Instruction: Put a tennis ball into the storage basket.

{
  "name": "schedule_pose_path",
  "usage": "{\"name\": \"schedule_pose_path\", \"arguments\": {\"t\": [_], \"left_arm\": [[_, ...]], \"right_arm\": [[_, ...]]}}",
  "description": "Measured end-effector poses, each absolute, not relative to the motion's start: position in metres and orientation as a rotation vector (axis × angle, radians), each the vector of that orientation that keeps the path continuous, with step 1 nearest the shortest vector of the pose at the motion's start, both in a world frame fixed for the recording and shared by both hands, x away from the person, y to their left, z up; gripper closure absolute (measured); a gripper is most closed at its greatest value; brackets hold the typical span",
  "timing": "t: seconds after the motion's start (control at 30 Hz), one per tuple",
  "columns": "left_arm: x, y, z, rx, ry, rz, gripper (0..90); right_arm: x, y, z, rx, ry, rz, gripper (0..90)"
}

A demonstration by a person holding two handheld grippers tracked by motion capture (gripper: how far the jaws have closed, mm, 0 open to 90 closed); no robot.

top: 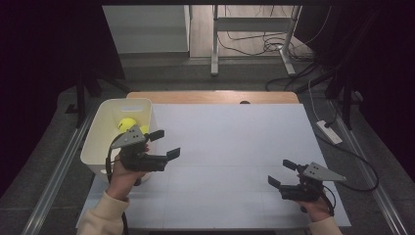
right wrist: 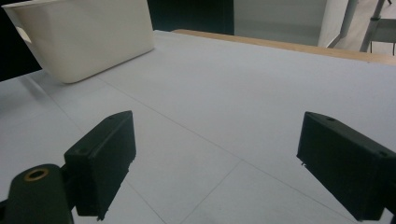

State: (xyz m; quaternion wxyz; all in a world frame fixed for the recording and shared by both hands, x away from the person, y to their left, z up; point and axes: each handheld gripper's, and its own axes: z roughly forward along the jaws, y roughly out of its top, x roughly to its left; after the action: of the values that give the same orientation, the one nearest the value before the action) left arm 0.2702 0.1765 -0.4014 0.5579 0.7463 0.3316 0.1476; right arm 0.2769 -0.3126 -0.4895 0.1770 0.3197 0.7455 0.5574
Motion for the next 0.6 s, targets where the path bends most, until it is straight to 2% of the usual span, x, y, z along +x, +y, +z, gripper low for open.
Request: {"name": "schedule_pose_path", "arguments": {"t": [0.3, 0.6], "left_arm": [[0.262, 0.163, -0.409, 1.791, 0.754, 0.315, 13.8], [0.251, 0.155, -0.429, 1.845, 0.72, 0.351, 13.8]], "right_arm": [[0.276, -0.313, -0.489, 0.904, 2.107, 1.581, 11.7], [0.276, -0.313, -0.489, 0.901, 2.108, 1.58, 11.7]]}}
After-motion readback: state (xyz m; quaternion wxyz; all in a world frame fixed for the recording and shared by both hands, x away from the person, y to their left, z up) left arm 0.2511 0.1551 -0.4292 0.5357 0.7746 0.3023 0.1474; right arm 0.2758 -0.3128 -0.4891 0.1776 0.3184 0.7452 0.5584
